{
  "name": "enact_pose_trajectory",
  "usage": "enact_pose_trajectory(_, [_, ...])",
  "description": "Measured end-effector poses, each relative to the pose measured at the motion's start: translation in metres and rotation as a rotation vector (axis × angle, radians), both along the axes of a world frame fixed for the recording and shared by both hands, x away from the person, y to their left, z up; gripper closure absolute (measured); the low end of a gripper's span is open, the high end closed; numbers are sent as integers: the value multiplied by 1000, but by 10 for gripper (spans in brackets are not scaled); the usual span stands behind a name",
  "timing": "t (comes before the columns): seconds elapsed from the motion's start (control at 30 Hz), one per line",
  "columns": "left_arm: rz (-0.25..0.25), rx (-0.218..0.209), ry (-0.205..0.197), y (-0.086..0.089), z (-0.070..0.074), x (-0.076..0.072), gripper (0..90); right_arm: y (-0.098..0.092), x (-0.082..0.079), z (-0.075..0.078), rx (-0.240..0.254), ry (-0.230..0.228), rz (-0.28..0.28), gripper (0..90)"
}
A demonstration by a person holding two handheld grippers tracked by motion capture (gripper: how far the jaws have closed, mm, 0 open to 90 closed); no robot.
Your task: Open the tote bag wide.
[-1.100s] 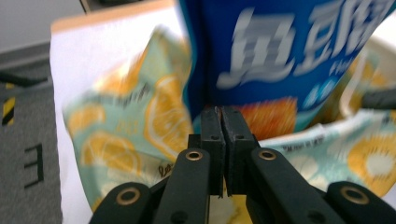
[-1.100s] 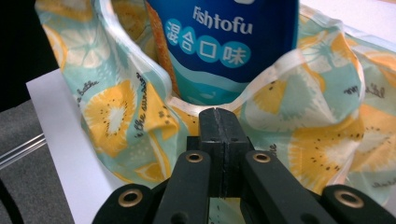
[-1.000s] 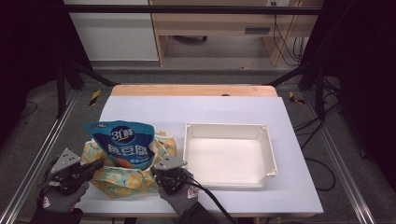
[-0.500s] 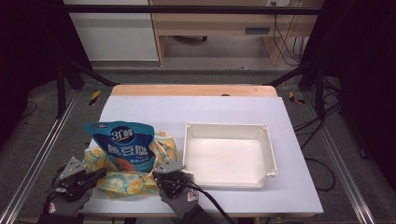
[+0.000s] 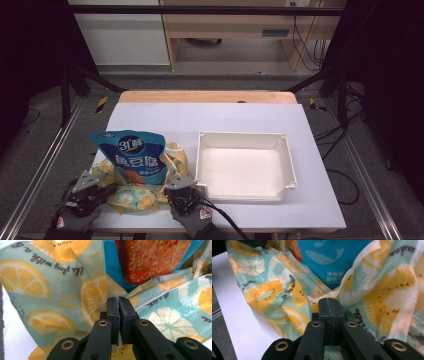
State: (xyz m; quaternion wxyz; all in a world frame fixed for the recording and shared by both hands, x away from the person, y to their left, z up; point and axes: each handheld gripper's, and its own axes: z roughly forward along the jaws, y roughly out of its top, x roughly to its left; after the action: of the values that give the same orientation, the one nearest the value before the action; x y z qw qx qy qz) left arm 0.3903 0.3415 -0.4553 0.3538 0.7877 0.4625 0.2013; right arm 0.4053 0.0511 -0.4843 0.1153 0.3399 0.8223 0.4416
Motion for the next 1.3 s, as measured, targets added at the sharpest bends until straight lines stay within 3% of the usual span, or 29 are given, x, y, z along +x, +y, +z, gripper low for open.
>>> enact_pose_trajectory(0.37, [-25, 36, 37, -3, -6, 3, 847, 2, 0, -5, -26, 16, 3, 900])
enact_pose_trajectory(0.53, [-32, 55, 45, -5, -9, 4, 836, 5, -2, -6, -62, -11, 3, 900])
enact_pose_trajectory(0.87, [-48, 87, 78, -8, -14, 8, 835, 4, -3, -5, -60, -10, -2, 900])
enact_pose_trajectory(1.07, [-47, 85, 81, -8, -14, 8, 836, -3, -4, -5, -40, 13, -17, 900])
enact_pose_trajectory(1.17, [-45, 88, 85, -8, -13, 8, 842, -5, -5, 1, -14, -13, -16, 900])
enact_pose_trajectory(1.3, [-45, 88, 85, -8, -13, 8, 847, -10, -4, 21, 34, -67, -33, 900])
